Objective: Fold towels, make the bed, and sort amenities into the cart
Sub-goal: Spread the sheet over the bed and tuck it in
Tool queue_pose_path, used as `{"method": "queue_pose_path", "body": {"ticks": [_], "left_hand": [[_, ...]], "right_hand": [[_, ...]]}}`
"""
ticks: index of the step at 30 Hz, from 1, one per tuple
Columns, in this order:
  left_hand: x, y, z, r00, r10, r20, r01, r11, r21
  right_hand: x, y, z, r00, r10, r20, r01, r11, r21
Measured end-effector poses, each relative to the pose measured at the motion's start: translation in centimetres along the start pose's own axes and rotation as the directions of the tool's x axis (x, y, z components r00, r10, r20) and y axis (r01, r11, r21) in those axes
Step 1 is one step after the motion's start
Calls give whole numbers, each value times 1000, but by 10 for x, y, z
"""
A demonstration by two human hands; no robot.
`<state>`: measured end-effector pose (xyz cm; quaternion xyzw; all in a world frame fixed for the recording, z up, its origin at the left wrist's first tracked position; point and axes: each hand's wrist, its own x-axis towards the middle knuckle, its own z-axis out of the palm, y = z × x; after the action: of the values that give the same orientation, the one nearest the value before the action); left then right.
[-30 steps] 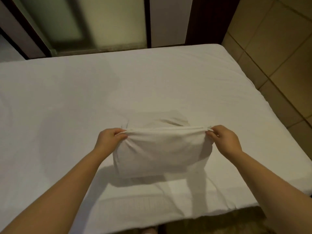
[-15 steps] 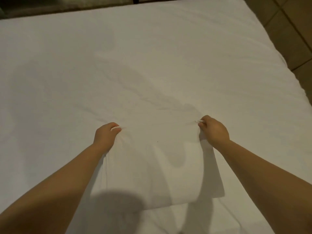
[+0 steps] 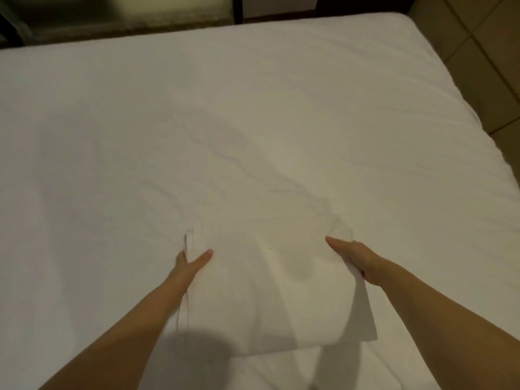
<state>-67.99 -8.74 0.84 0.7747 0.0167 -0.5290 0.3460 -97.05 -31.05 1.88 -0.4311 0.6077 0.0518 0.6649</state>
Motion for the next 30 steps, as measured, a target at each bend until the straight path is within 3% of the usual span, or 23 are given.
{"method": "queue_pose_path", "body": {"ticks": [2,7,12,18,25,30], "left_hand": [[-17,0,-4,997,-5,77,13,995,-103],[-72,28,-12,993,115,18,-105,953,-284],[-164,54,-36,965,263,-4,-247,899,-363],[-290,30,-54,888,442,-129,-450,774,-445],[-416,-41,-81,758,537,-372,-652,594,-471],[-492,-101,-130,658,573,-488,-753,486,-445]], "right_hand": [[-20,-4,5,999,-34,-19,34,999,9],[-87,-44,3,972,-234,-40,236,970,60],[-174,-94,-6,887,-462,-8,462,887,17],[-272,-116,-3,752,-650,105,651,758,28],[-367,-109,35,580,-768,273,771,625,122],[-445,-105,95,373,-800,469,831,513,214]]}}
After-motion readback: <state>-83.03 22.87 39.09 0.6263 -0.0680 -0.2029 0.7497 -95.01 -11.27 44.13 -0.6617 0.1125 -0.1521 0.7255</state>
